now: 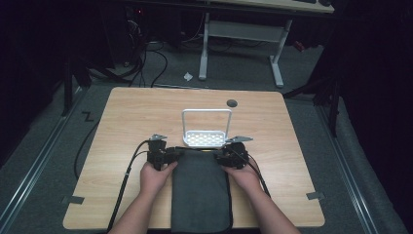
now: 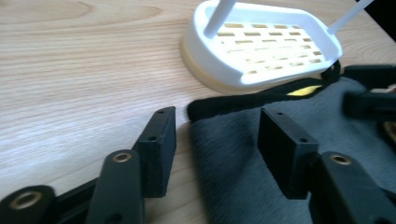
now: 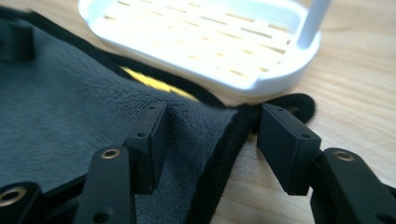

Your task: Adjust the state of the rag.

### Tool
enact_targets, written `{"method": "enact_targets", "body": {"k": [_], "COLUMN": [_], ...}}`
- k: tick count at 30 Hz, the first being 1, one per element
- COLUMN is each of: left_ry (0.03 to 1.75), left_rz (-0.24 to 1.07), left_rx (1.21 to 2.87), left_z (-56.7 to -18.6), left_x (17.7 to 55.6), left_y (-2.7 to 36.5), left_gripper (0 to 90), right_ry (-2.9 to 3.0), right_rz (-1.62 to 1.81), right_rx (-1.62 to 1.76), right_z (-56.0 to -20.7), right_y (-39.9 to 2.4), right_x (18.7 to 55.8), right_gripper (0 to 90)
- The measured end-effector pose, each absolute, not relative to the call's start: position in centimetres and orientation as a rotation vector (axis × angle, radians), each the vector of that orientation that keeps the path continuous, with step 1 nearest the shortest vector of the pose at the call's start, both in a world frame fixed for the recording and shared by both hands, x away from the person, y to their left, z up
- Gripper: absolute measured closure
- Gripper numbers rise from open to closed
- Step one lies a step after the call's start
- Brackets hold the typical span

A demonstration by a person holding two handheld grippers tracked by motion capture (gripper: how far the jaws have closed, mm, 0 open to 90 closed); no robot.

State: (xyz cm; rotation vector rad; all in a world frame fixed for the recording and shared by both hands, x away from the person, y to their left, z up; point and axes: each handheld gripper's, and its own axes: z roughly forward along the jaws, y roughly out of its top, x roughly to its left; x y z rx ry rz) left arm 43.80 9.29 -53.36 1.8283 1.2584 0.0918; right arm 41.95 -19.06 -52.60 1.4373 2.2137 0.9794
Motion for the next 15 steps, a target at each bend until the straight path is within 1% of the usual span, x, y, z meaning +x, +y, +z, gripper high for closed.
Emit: {"method": "enact_targets", "body": {"k": [1, 4, 7, 8, 11, 15], "left_ry": [1.257, 1.241, 1.228, 1.213, 1.185, 1.129], "left_rz": [0.103, 0.124, 0.143, 0.154, 0.181, 0.229], "left_rx": [1.839, 1.874, 1.896, 1.894, 1.872, 1.825], "left_z": [-53.3, -53.3, -53.3, -53.3, -53.0, -52.1], "left_x": [43.7, 43.4, 43.1, 42.9, 42.3, 41.1], "left_y": [9.1, 8.8, 8.7, 8.7, 8.7, 8.6], "left_gripper": [53.3, 65.0, 72.8, 75.6, 80.2, 81.4], "right_ry": [2.210, 2.226, 2.255, 2.264, 2.259, 2.198], "right_rz": [0.974, 0.955, 0.967, 0.974, 0.972, 1.032], "right_rx": [1.424, 1.382, 1.354, 1.341, 1.307, 1.258], "right_z": [-52.7, -52.6, -52.6, -52.6, -52.6, -51.6], "right_y": [-18.9, -18.5, -18.2, -18.1, -17.9, -18.2], "right_x": [41.9, 41.5, 41.3, 41.3, 40.9, 39.8], "right_gripper": [48.9, 61.9, 75.8, 78.0, 80.4, 80.4]}}
